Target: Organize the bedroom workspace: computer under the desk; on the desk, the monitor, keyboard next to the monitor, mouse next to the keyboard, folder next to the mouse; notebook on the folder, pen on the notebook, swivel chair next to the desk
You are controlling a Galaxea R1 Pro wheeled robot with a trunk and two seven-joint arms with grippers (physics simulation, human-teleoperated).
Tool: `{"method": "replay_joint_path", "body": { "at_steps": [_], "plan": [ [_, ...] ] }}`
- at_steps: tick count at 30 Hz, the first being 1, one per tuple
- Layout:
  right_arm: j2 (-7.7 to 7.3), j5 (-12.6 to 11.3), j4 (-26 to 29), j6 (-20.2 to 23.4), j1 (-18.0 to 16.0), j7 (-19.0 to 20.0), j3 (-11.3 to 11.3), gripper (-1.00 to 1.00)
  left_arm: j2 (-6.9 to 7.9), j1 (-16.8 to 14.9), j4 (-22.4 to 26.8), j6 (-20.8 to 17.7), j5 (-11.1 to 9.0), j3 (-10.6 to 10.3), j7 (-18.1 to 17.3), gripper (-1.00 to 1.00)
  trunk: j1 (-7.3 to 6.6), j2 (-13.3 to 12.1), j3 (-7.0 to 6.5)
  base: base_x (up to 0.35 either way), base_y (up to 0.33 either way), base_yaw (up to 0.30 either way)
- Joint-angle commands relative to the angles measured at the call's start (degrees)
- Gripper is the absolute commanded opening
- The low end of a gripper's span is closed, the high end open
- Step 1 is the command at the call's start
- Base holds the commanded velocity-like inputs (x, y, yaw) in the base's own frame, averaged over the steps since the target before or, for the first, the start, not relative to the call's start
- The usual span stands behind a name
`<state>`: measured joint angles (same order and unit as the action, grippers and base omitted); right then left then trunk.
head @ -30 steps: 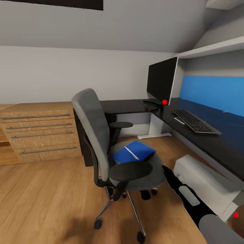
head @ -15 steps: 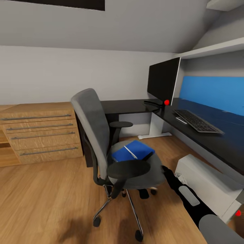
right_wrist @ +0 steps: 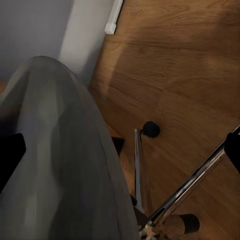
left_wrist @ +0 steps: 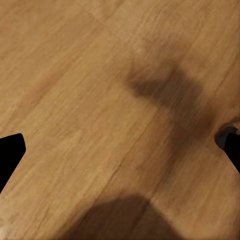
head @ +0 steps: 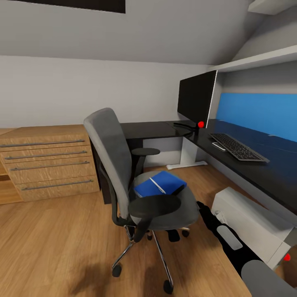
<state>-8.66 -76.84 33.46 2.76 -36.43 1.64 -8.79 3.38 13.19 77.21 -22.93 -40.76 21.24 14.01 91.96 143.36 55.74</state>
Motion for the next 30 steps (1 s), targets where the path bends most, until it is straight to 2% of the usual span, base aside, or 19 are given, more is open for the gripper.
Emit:
{"method": "replay_joint_path", "body": {
  "at_steps": [1, 17, 30],
  "plan": [
    [-0.07, -0.4, 0.0, 0.0, 0.0, 0.1, -0.3, 1.00, 0.01, 0.0, 0.1, -0.2, -0.6, 0.0, 0.4, 1.00, -0.01, 0.0, 0.05, 0.000, 0.000, 0.000],
    [-0.06, -0.4, 0.0, 0.0, -0.1, 0.1, -0.3, 1.00, 0.02, 0.1, 0.2, -0.2, -0.6, 0.0, 0.4, 1.00, -0.01, 0.0, 0.05, 0.000, 0.000, 0.000],
    [-0.20, -0.4, -0.1, -0.2, 0.0, -0.3, 0.4, 1.00, -0.65, 0.3, 0.4, -0.3, -0.2, -0.7, 0.3, 1.00, -0.01, 0.0, 0.05, 0.005, 0.000, 0.000]
  ]
}}
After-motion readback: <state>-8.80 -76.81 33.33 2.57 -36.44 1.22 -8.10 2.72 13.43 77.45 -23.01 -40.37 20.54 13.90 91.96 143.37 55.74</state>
